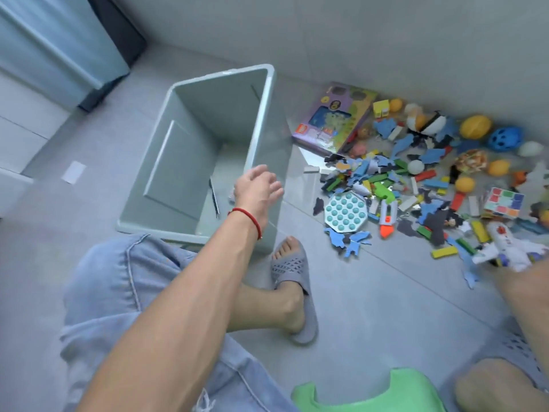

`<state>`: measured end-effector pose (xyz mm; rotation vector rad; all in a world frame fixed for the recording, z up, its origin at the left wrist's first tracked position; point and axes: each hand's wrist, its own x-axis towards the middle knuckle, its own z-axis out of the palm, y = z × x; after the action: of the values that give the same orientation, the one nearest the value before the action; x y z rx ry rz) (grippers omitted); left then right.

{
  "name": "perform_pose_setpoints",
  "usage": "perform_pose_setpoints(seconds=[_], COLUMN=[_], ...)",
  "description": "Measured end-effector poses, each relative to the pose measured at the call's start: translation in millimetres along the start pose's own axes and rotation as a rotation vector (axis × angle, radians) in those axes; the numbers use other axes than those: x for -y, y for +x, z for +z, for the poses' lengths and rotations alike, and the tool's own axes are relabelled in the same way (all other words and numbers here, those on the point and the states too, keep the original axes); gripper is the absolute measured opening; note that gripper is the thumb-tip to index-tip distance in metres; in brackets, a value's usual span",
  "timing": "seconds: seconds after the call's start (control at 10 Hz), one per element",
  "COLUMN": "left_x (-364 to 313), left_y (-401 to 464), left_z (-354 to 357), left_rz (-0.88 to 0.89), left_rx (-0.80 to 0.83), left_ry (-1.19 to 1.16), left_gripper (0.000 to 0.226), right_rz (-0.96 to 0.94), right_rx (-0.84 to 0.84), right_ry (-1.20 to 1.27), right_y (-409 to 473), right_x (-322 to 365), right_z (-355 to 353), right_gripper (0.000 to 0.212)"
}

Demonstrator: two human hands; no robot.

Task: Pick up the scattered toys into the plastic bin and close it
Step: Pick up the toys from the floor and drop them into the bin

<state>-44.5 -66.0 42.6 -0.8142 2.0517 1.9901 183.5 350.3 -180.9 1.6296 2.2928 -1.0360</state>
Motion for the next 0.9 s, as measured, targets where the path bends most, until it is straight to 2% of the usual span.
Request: perform_pose_setpoints(seconds=[0.1,0.2,0.3,0.4,0.5,0.6,0.7,0.8,0.9], left_x=[43,82,97,87,62,25,-17,-34,-17], left_y=[-21,-48,-65,-64,-51,-28,-6,10,19], left_z=[34,55,61,58,45,23,-4,-25,-38], left_rz=[-0.111,-0.228,-0.391,-0.492,-0.336,-0.096,0.136,0.191,0.183], left_rx=[0.189,0.387,0.573,0.583,0.354,0.139,-0.05,-0.032,0.018], left_ry=[0.254,0.44,0.425,0.142,-0.059,-0.212,-0.498,-0.597,-0.534], left_gripper=[0.026,0.024,0.046,0.057,0.036,0.053,0.074,0.08,0.079], right_rz=[0.161,0.125,-0.203,-0.505,-0.687,-0.67,-0.607,-0.516,-0.367], right_rx=[-0.114,-0.22,-0.084,0.178,0.283,0.348,0.382,0.406,0.435], right_ry=[0.125,0.12,0.215,0.223,0.282,0.394,0.223,0.022,0.026], right_y=[-83,-123,-179,-227,-264,-270,-252,-232,-215], right_x=[58,75,106,146,187,214,220,218,226], right_z=[17,19,28,32,28,27,41,68,104], right_gripper=[0.071,0.056,0.046,0.044,0.044,0.044,0.034,0.033,0.029])
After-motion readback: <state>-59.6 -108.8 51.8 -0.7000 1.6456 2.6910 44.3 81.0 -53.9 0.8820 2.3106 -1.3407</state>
